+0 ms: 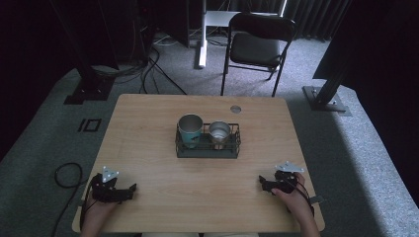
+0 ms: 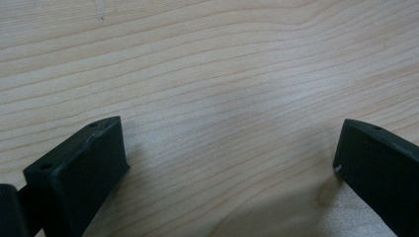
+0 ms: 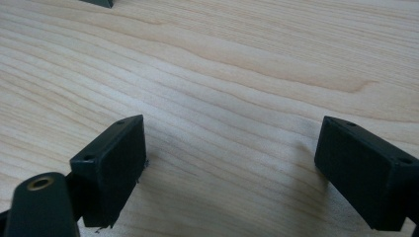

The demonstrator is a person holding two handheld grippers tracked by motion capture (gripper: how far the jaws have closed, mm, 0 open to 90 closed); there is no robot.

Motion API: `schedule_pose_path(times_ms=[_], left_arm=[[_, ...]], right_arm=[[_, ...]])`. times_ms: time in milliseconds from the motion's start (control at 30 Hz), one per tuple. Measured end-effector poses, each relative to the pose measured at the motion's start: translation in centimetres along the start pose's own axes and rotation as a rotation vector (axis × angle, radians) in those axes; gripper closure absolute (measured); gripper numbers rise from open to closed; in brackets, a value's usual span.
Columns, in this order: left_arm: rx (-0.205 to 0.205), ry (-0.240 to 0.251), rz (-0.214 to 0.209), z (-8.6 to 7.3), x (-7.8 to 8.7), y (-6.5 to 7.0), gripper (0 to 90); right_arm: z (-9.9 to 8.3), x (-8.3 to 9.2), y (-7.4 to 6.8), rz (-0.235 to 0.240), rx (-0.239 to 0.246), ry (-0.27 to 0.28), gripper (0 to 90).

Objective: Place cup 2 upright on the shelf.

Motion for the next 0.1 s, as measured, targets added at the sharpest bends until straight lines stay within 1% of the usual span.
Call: schedule_pose_path(times_ms=[100], left_arm=[[0.0, 0.0, 0.0, 0.0, 0.0, 0.0, 0.4]], right_arm=[[0.0, 0.0, 0.0, 0.0, 0.0, 0.0, 12.0]])
Point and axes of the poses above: each handheld gripper's, and its own axes: x roughly backward along the jaws, z roughly out of its top, y roughly to its right, the point moved 2 cm from there along -x, roughly forward along the jaws, and after that the axes turned 3 degrees about -y, right-handed, at the moved point
